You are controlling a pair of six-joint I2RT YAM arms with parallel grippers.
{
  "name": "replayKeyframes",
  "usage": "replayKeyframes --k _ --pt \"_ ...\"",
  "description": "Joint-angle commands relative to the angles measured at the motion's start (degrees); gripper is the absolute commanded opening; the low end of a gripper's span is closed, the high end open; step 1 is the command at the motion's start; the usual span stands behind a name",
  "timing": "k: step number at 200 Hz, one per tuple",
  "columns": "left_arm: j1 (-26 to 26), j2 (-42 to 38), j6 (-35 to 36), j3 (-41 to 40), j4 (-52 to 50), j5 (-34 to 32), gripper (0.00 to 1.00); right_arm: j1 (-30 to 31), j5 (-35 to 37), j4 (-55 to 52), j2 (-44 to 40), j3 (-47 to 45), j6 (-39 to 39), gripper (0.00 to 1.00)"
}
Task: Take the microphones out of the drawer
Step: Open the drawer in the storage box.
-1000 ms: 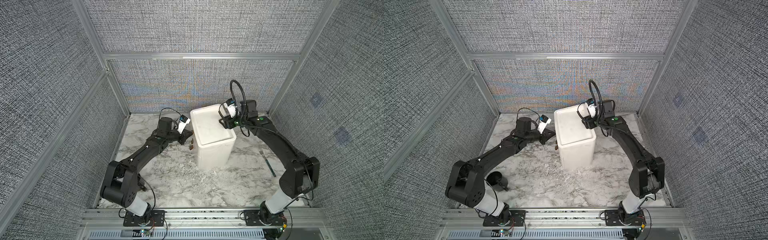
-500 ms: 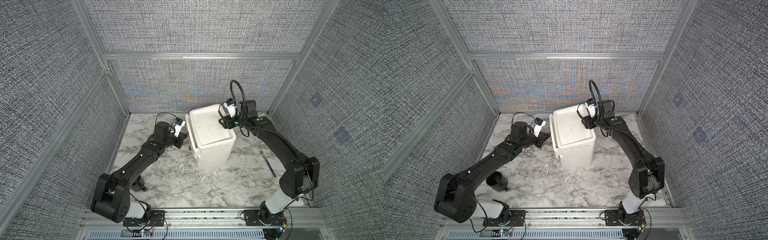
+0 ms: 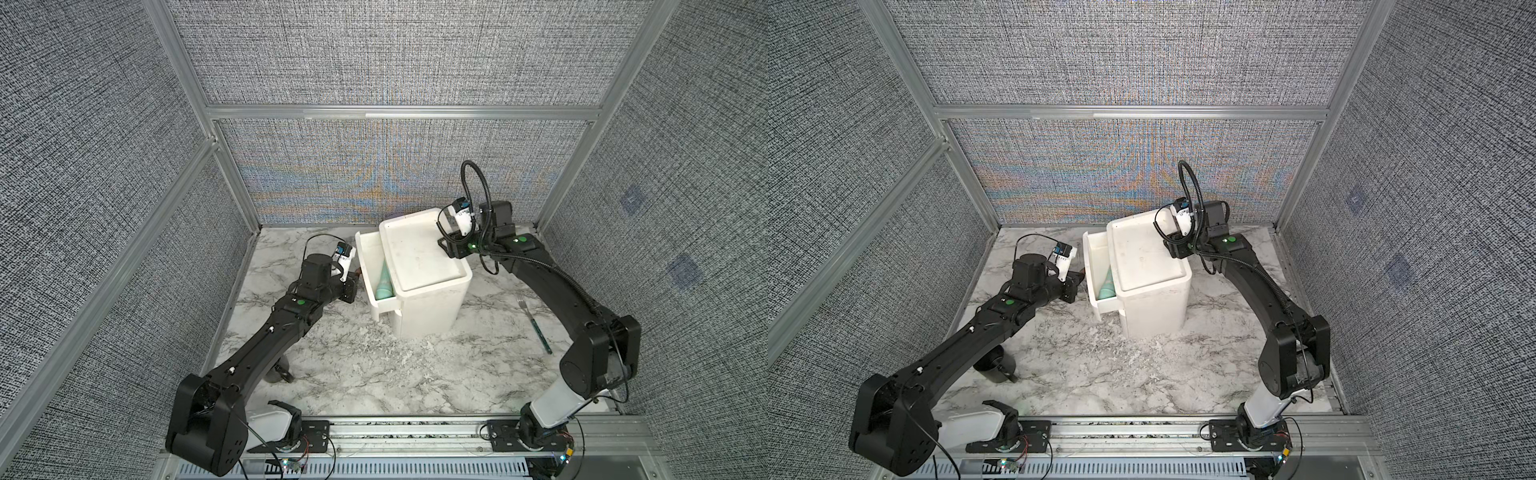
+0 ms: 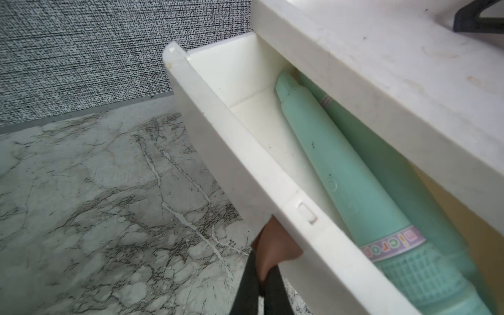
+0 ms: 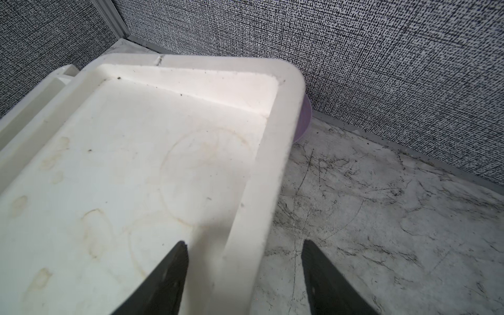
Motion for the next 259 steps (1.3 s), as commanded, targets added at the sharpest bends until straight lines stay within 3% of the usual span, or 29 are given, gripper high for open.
replayKeyframes --k 1,120,259 --pt "0.1 -1.7 -4.3 0.6 -5.0 -6.5 0.0 0.1 0.8 -3.7 0.3 -0.3 -0.6 0.68" --pt "0.0 -7.8 -5.4 -1.5 -10.5 -12.7 0.0 0.5 3.0 -4.8 0.9 0.5 -0.5 0.68" --pt "0.2 -1.9 -4.4 4.5 -13.1 -17.1 0.0 1.4 3.4 -5.0 1.0 0.5 -1.3 0.68"
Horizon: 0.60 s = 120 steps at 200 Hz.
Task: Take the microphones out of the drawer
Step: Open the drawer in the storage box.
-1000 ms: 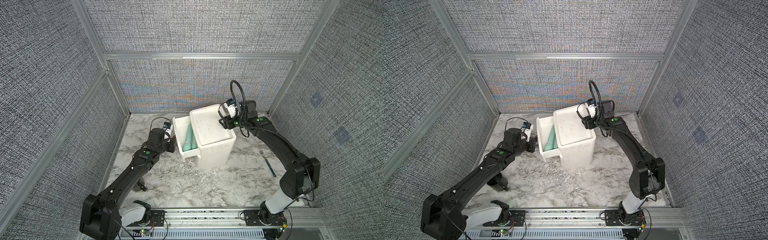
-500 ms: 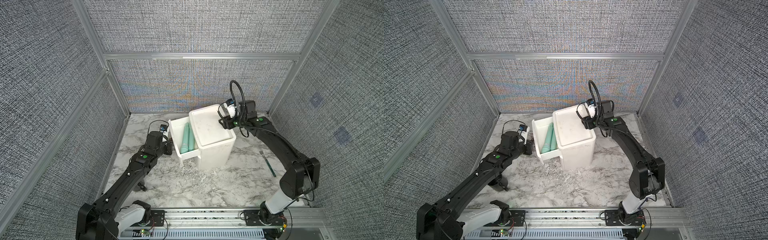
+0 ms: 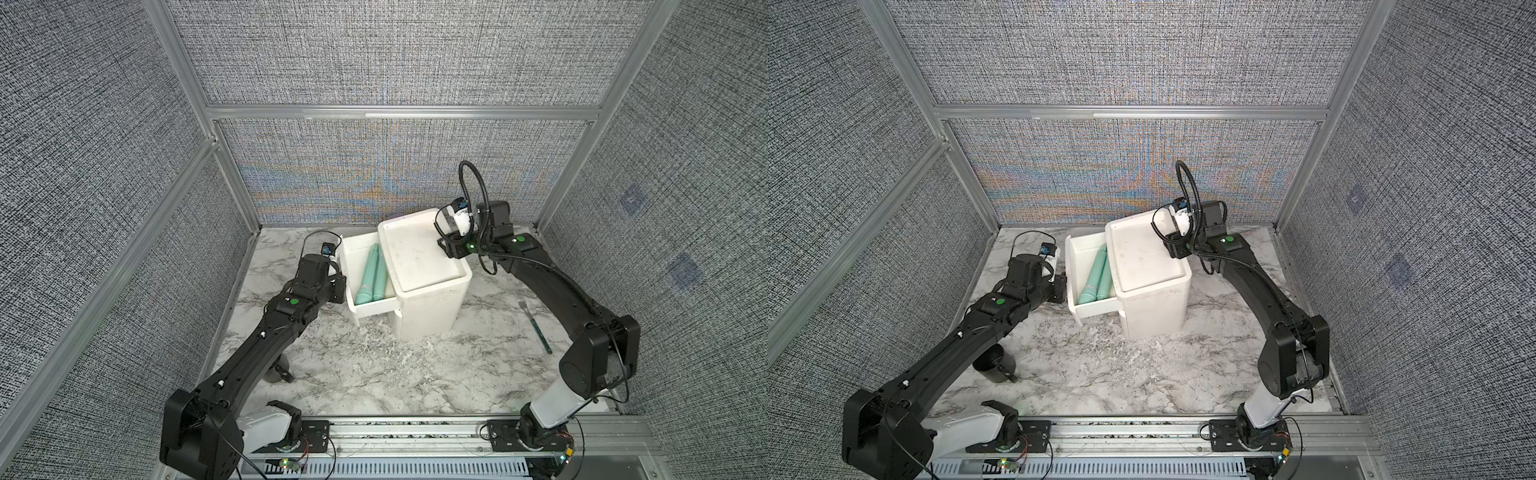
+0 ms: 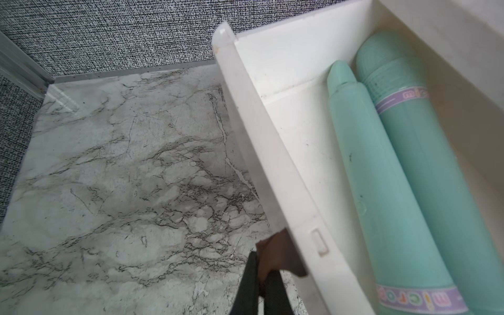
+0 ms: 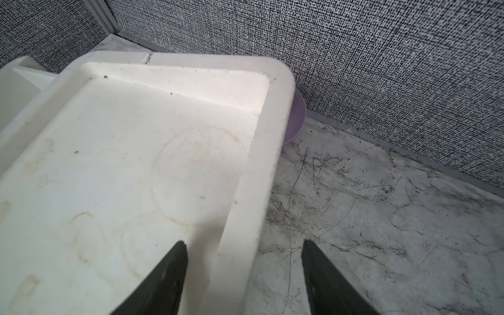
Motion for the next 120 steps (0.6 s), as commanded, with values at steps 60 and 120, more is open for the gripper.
replayKeyframes --k 60,120 --pt "0.1 -1.4 0.0 4.4 -6.1 -0.2 0.48 0.3 0.6 -4.2 0.9 0.2 -1.1 0.68" --pt "0.1 -4.2 2.3 8.9 -12.8 -3.1 1.0 0.4 0.4 -4.2 0.8 0.3 -1.2 0.68"
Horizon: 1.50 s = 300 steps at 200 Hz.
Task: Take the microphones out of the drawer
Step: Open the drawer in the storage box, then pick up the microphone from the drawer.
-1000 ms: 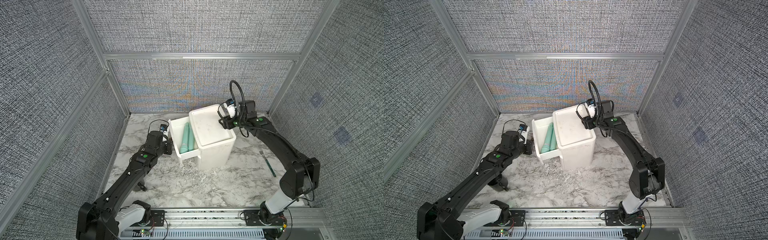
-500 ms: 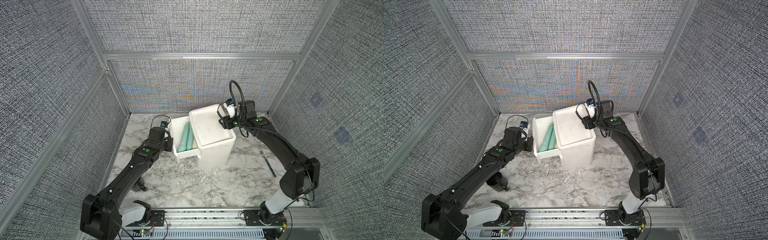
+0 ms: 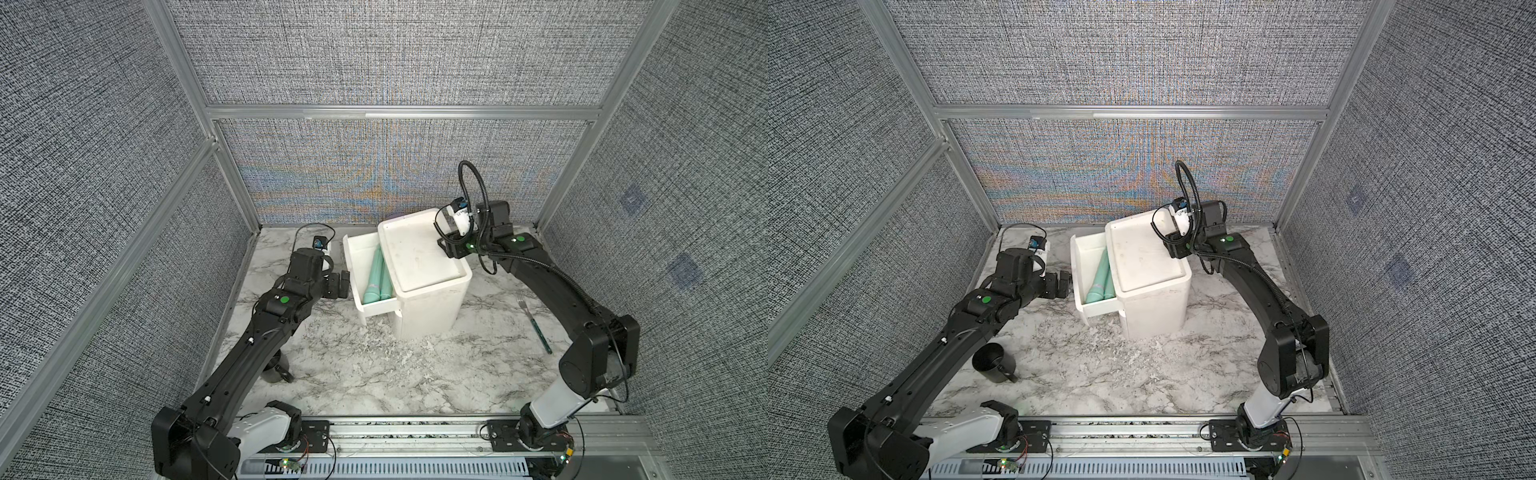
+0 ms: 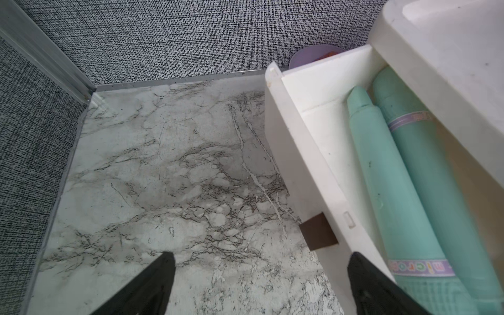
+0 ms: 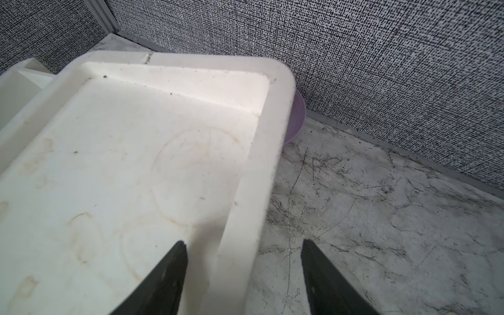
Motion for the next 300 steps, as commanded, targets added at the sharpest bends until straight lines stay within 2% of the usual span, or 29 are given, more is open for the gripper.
replayKeyframes --k 1,45,95,126,142,164,174,196,226,283,300 --pt "0.0 -0.8 2.1 2.3 -3.5 -0.5 1.0 0.3 0.3 -4.1 0.7 0.1 -0.9 0.68" --pt "-0.2 1.0 4.0 9.5 -6.8 9.9 1.0 0.3 0.1 -4.0 0.7 -0.1 -0.8 0.69" --pt "-0.4 8.9 -1.3 15.4 -5.9 18.6 1.0 0.4 -0.1 -3.9 0.9 -0.2 -0.8 0.69" --pt "-1.2 11.3 -5.7 15.6 0.4 24.6 1.0 0.4 0.0 -4.1 1.2 -0.1 -1.0 0.69" --pt "-1.8 12.1 -6.7 15.6 2.3 24.8 0.95 0.4 0.1 -4.1 1.3 0.0 -1.1 0.69" --pt "-2.1 14.4 -5.9 17.3 0.4 25.3 0.67 0.4 0.2 -4.1 1.4 0.0 -1.1 0.7" --pt "-2.3 15.6 -5.1 18.2 -1.5 24.6 0.61 0.4 0.2 -4.1 1.4 0.0 -1.1 0.7" --pt "-2.3 17.4 -4.2 18.8 -3.5 23.9 0.6 0.4 0.4 -4.2 1.4 0.0 -1.2 0.69" --pt "-2.4 19.5 -3.2 19.4 -5.6 23.1 0.53 0.4 0.5 -4.3 1.4 -0.1 -1.2 0.69" --pt "-5.3 24.2 0.4 22.3 -10.7 20.3 0.51 0.4 0.5 -4.3 1.4 -0.1 -1.2 0.69" --pt "-6.5 26.5 0.6 24.2 -12.8 17.5 0.51 0.4 0.6 -4.4 1.4 -0.1 -1.3 0.69"
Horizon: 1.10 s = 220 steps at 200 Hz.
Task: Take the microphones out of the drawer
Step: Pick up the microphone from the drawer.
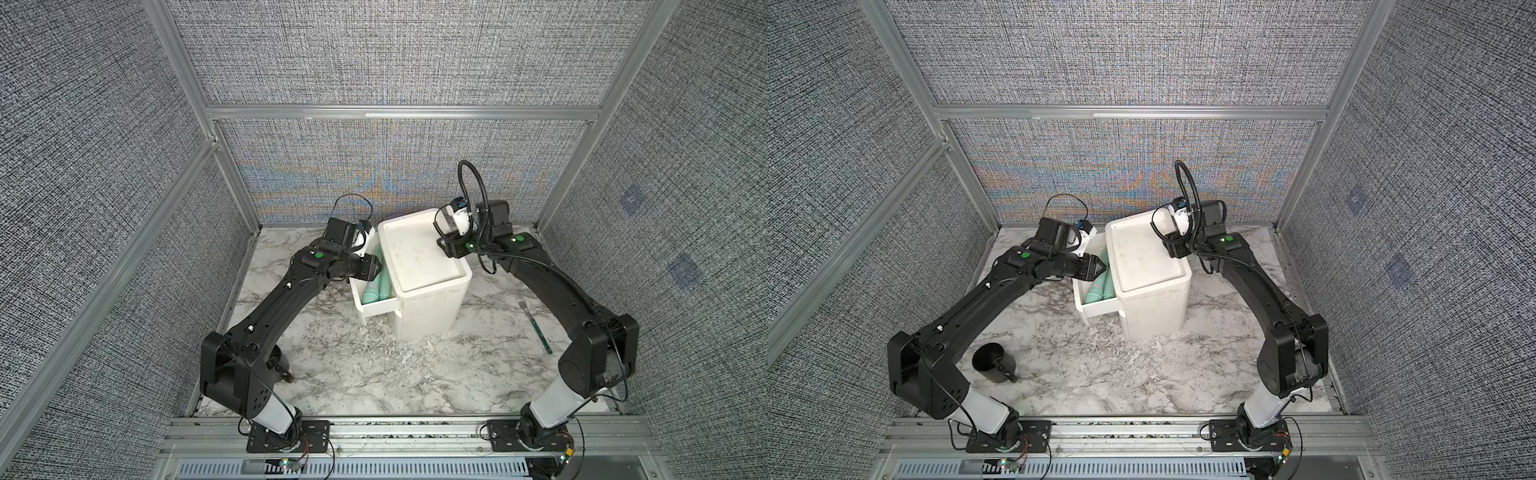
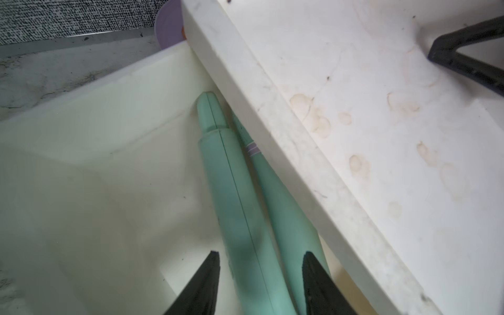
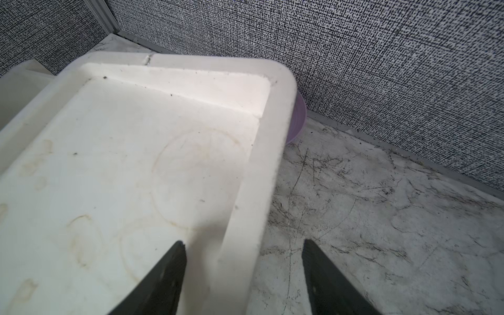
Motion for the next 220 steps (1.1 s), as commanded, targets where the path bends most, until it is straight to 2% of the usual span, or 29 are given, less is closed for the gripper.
replayKeyframes --k 1,77,140,202,220 --pt "-1.2 2.4 1.5 2.0 -4.7 -4.0 0.51 0.4 0.6 -4.6 1.0 -0.3 -1.3 0.69" --pt "-3.3 8.3 1.2 7.8 -11.9 -13.2 0.42 0.3 1.0 -4.5 0.7 -0.5 -1.4 0.7" --pt "-3.9 12.4 0.8 12.7 -18.0 -16.9 0.41 0.4 1.0 -4.5 0.7 -0.4 -1.5 0.7" --pt "-5.4 13.9 -4.3 12.4 -15.7 -19.3 0.41 0.3 0.8 -4.5 0.4 -0.4 -1.7 0.7" --pt "-6.3 13.9 -5.5 11.5 -14.1 -20.0 0.35 0.3 0.8 -4.5 0.2 -0.6 -1.7 0.7"
